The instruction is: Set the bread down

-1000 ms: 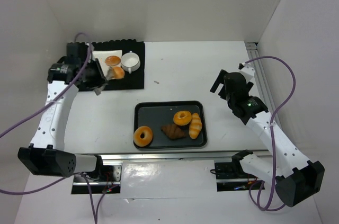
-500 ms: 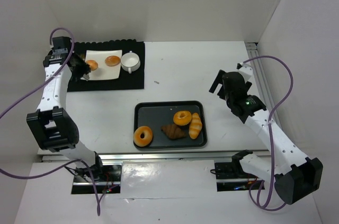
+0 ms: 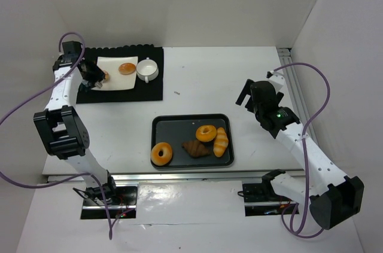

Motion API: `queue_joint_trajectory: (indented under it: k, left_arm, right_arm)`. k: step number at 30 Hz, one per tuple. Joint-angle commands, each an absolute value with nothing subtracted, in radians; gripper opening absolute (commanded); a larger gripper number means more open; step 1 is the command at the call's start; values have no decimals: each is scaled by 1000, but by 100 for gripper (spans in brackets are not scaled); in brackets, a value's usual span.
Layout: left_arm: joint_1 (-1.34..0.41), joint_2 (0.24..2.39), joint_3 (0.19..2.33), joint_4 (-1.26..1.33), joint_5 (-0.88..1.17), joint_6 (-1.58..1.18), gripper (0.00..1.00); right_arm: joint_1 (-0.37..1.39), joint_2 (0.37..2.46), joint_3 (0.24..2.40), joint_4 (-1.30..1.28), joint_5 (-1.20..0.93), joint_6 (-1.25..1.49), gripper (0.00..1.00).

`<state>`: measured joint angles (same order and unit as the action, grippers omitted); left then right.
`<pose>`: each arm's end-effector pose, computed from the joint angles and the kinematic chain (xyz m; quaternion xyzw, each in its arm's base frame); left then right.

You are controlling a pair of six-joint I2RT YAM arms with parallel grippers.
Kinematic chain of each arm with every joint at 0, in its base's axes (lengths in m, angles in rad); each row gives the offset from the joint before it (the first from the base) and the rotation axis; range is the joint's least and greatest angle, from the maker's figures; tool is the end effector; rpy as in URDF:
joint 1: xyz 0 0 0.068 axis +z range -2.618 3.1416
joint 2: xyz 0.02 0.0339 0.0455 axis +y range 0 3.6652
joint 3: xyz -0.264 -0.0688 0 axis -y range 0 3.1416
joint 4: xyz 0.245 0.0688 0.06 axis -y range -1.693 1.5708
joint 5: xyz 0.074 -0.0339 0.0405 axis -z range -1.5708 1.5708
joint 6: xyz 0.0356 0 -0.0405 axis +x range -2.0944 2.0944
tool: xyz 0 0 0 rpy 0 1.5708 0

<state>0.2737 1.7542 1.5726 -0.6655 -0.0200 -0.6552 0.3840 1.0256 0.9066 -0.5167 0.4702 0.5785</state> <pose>0.3777 0.1068 0.3057 -0.4221 0.8345 -0.0579 0.3493 0.2087 0.0669 0.3069 0.1888 0.8538 0.0186 0.4848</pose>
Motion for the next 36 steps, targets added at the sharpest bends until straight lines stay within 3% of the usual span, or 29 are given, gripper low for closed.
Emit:
queue_joint_trajectory:
  k: [1,5,10,15,25,31,36]
  left_arm:
    - [279,1665,1598,-626,3,-628,59]
    - [279,1583,1598,-649,-21,-604,65]
    - [279,1528,1608,-669,-40,-584,65]
    - [249,1499,1608,-678,-11,-546,56]
    - [-132,1456,1579,-709,23,-465,50]
    - [-339,1592,1640,-667,-75,-445,50]
    - [-382,1793,1865,-640,-75,-413,50]
  right_arm:
    - [391,1023,908,-492,485,574,99]
    - [391,1023,908,-492,485,574,99]
    - [391,1023,908,-492,476,583,99]
    - [391,1023,908,-492,466,583,99]
    - [391,1023,908,-492,476,583,99]
    - [391,1023,908,-483,466,583,99]
    - [391,1023,917,-494,476,583,99]
